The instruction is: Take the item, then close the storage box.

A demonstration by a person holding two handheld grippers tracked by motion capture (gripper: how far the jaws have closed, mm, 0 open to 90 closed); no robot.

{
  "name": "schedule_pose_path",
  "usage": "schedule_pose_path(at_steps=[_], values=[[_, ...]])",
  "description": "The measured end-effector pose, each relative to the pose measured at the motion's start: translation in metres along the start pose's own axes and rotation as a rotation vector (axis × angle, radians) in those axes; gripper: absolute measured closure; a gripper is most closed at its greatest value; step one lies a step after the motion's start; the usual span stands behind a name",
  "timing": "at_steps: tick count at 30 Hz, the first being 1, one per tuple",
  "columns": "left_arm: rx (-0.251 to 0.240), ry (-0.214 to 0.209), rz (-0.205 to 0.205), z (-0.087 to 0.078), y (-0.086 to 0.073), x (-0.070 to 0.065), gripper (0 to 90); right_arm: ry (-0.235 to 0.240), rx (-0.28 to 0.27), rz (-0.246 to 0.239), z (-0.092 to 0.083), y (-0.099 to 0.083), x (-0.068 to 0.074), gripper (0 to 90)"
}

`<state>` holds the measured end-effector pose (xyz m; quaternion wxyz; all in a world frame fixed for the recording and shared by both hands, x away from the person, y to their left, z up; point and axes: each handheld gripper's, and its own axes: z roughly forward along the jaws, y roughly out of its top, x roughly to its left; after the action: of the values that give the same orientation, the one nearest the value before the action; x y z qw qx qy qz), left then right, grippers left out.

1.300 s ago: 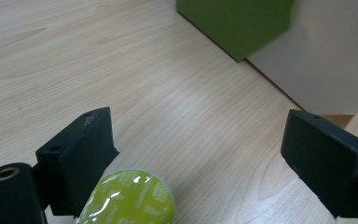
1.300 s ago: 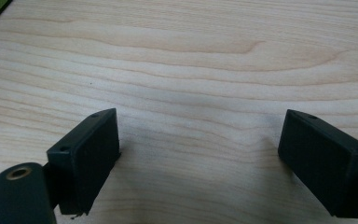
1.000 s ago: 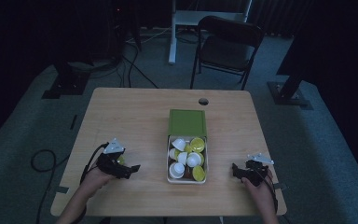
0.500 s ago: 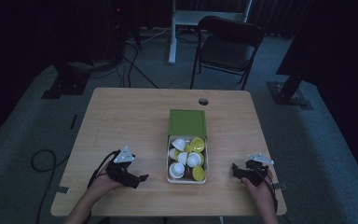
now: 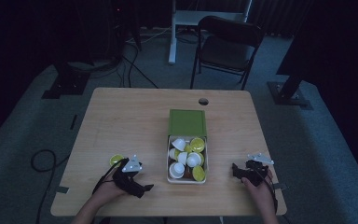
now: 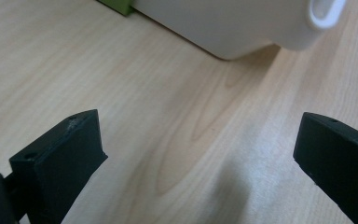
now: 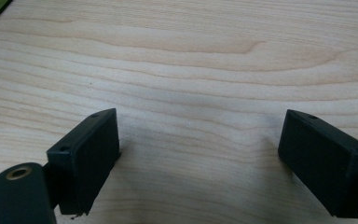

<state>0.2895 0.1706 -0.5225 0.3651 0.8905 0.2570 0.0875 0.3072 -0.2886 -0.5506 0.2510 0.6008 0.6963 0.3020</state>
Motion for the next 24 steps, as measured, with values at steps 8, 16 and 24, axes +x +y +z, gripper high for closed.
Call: schedule_pose_path(at_steps=[8, 16, 24], values=[[0.016, -0.009, 0.011, 0.004, -0.004, -0.003, 1.4, 0.0, 0.0, 0.001, 0.0, 0.0, 0.0, 11.9], [0.045, -0.008, 0.023, 0.009, -0.006, -0.004, 1.4, 0.0, 0.0, 0.001, 0.0, 0.0, 0.0, 11.9], [0.061, -0.015, 0.035, 0.011, -0.007, -0.005, 1.4, 0.0, 0.0, 0.0, 0.0, 0.0, 0.0, 11.9]])
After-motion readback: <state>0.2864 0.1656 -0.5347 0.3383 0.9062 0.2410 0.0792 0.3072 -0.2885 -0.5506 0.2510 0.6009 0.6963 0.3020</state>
